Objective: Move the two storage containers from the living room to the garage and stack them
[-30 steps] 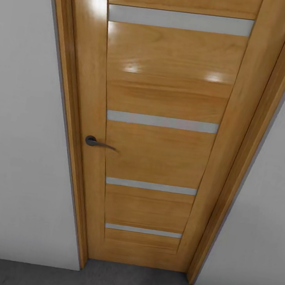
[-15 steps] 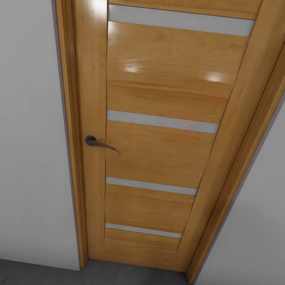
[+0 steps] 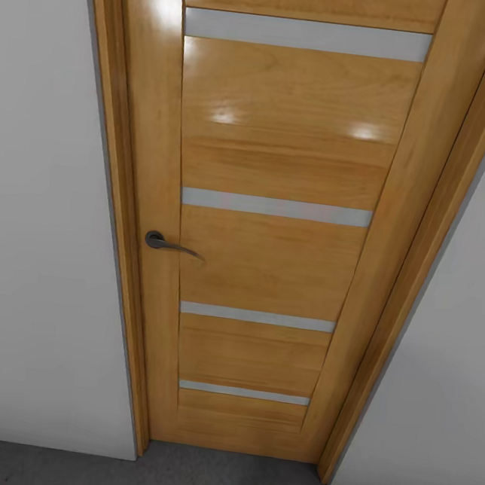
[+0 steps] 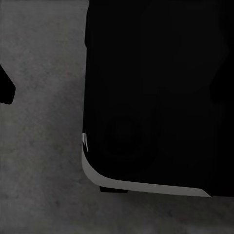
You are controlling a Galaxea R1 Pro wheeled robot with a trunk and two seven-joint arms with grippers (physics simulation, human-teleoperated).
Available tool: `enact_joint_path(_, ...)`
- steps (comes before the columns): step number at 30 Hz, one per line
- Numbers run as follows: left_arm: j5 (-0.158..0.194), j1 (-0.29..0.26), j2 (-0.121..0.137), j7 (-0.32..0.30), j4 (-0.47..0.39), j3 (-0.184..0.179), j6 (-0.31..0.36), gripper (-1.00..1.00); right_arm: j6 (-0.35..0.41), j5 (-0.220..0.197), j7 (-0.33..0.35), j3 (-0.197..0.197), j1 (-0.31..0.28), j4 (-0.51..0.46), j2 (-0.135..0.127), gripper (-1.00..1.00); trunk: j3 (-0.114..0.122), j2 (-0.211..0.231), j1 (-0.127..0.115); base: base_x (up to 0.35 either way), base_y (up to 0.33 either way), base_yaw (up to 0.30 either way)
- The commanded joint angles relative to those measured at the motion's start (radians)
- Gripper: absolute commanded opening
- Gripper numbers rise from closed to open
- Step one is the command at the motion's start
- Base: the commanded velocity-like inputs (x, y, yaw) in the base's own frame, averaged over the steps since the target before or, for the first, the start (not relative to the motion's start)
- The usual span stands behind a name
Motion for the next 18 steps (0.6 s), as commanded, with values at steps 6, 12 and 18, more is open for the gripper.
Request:
enact_joint_path(6, 0.006, 0.000, 0.000, 0.000, 0.000, 0.004, -0.002, 1.00, -0.004, -0.003, -0.001, -0.004, 0.000, 0.001, 0.001, 1.00, -0.001, 0.000, 0.000, 0.000, 0.000, -0.089)
enact_joint_path(12, 0.006, 0.000, -0.001, 0.000, 0.000, 0.003, -0.002, 1.00, -0.004, -0.005, -0.002, -0.006, 0.000, 0.001, 0.001, 1.00, -0.001, 0.000, 0.000, 0.000, 0.000, -0.150)
enact_joint_path(18, 0.007, 0.000, 0.000, 0.000, 0.000, 0.003, -0.002, 1.00, -0.004, -0.004, -0.002, -0.006, 0.000, 0.001, 0.001, 1.00, -0.001, 0.000, 0.000, 0.000, 0.000, -0.026)
